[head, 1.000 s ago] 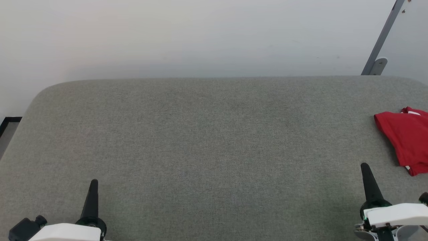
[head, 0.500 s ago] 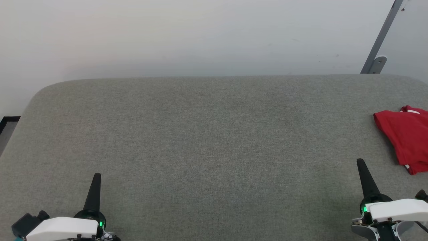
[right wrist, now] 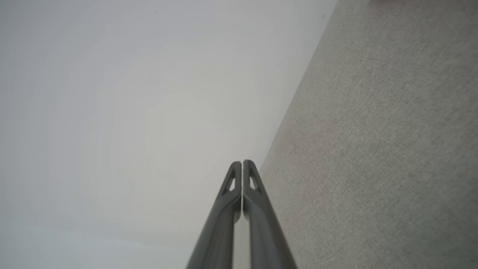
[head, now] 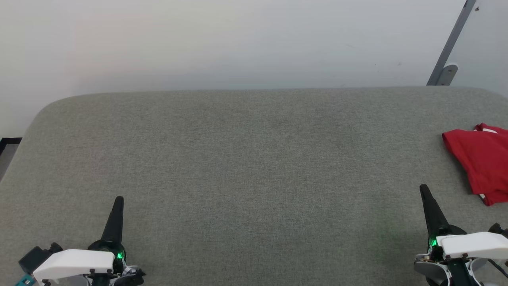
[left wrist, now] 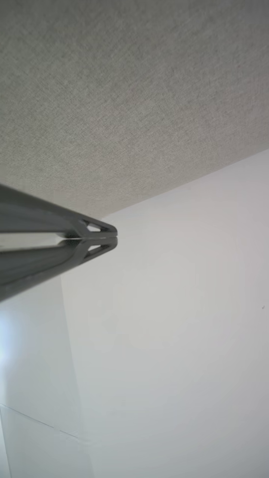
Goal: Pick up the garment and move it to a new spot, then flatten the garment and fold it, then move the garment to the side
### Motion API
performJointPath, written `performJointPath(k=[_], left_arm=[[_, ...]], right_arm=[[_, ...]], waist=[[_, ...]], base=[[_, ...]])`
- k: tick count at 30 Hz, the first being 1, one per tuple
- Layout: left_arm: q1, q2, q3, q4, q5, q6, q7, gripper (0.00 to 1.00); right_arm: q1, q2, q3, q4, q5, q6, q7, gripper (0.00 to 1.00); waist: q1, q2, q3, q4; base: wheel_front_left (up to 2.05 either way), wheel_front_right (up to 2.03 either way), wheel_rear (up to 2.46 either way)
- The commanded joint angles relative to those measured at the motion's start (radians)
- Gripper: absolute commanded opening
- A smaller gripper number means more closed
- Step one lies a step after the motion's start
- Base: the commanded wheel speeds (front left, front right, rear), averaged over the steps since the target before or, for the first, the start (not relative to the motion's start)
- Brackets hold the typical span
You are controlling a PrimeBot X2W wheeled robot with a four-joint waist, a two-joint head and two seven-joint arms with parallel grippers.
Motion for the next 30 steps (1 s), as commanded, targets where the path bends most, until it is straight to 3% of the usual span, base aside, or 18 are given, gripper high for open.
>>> performJointPath(k=[1,30], left_arm=[[-0.019,0.002,0.004,0.0,-0.026,-0.004,0.009,0.0],[-0.07,-0.021,0.013,0.026,-0.199,-0.005,0.065,0.0]], right_arm=[[-0.023,0.001,-0.004,-0.004,0.023,0.0,0.01,0.0],[-0.058,0.018,-0.004,0.018,0.214,0.0,0.064,0.0]], waist=[[0.0,0.0,0.001,0.0],[-0.0001,0.0,0.011,-0.009]], base=[[0.0,0.0,0.0],[0.0,0.0,0.0]])
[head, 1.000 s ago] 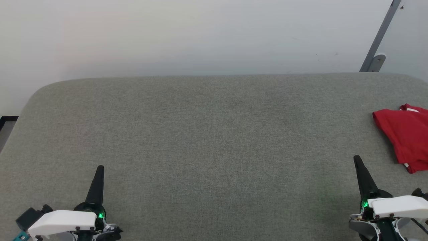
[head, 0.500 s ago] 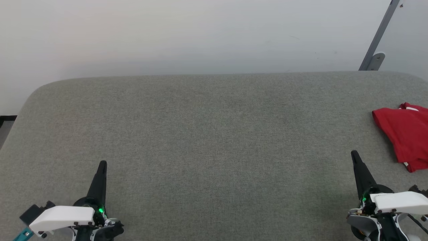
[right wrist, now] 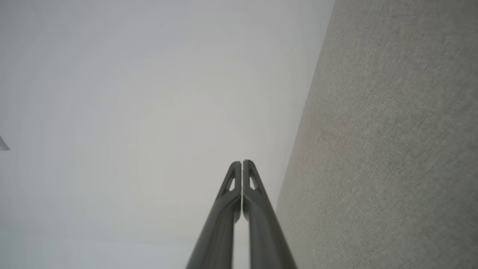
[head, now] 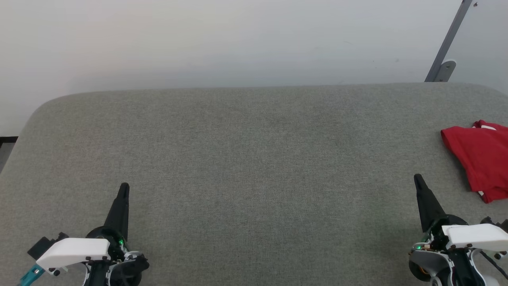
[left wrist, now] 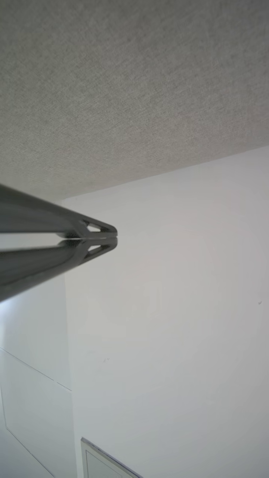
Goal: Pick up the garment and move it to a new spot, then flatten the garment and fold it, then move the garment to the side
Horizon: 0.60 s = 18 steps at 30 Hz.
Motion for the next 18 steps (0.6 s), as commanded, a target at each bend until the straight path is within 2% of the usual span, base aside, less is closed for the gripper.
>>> performJointPath(k=[1,18], left_arm=[[-0.012,-0.003,0.005,0.002,-0.022,-0.005,0.008,0.0],[-0.02,-0.006,0.006,0.005,-0.039,-0.005,0.016,0.0]], right_arm=[[-0.016,0.005,-0.002,0.005,0.015,0.0,0.004,0.0],[-0.017,0.006,-0.002,0.007,0.039,0.0,0.011,0.0]], waist=[[-0.0001,-0.0001,0.0,0.0],[-0.0001,-0.0001,0.002,-0.002]], base=[[0.0,0.0,0.0],[0.0,0.0,0.0]])
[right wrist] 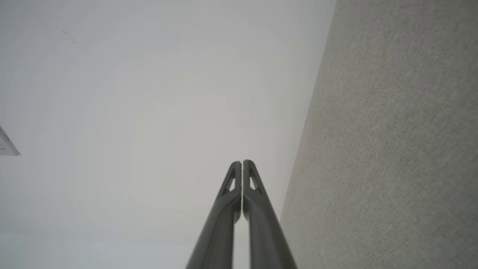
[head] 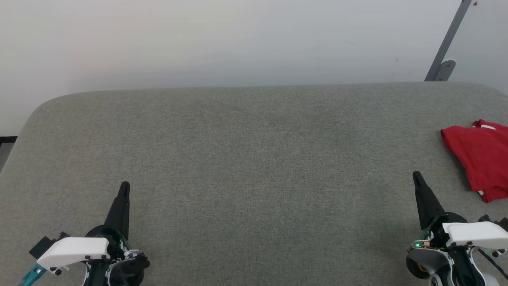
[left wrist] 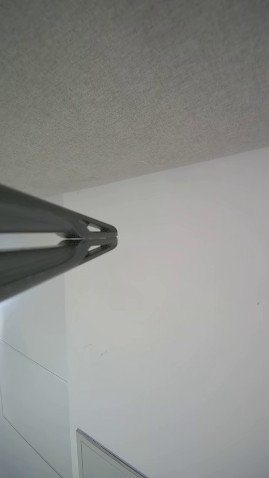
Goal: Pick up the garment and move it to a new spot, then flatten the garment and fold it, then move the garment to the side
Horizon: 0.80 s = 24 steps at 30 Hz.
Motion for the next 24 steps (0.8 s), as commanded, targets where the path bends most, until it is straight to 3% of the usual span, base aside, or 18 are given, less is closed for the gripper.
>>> performJointPath(k=[1,24], left_arm=[[-0.013,-0.001,0.002,0.0,-0.003,-0.005,0.005,0.0],[-0.013,-0.002,0.004,0.0,-0.001,-0.005,0.006,0.0]], right_arm=[[-0.004,0.002,-0.001,0.002,0.004,0.0,0.001,0.0],[-0.004,0.002,-0.001,0.002,0.004,0.0,0.001,0.0]], waist=[[0.0,-0.0001,0.0,0.0],[0.0,-0.0001,0.0,0.0]], base=[[0.0,0.0,0.0],[0.0,0.0,0.0]])
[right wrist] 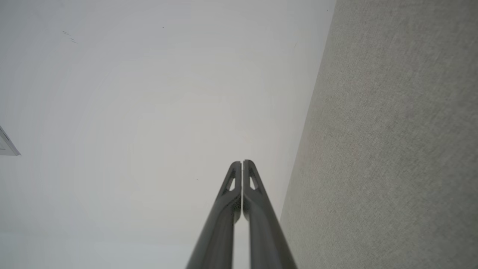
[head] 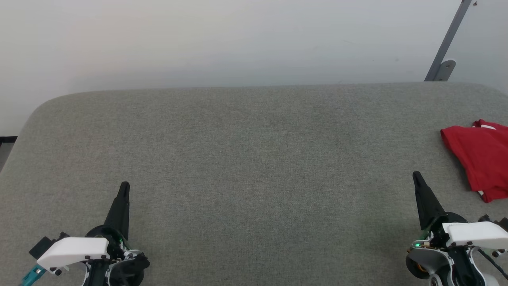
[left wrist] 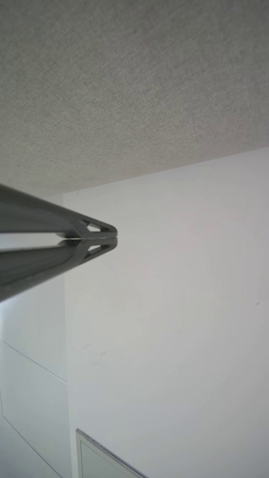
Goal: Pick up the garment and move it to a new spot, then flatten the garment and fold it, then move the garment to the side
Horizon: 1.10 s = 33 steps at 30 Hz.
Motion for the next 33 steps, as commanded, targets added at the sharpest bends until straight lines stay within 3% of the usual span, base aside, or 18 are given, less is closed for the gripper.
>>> performJointPath(k=[1,33], left_arm=[[-0.013,-0.001,0.002,0.0,-0.001,-0.005,0.005,0.0],[-0.013,-0.001,0.004,-0.001,0.001,-0.005,0.004,0.0]], right_arm=[[-0.004,0.002,-0.001,0.002,0.004,0.0,0.001,0.0],[-0.004,0.002,-0.001,0.002,0.004,0.0,0.001,0.0]], waist=[[0.0,0.0,0.0,0.0],[0.0,0.0,0.0,0.0]], base=[[0.0,0.0,0.0],[0.0,0.0,0.0]])
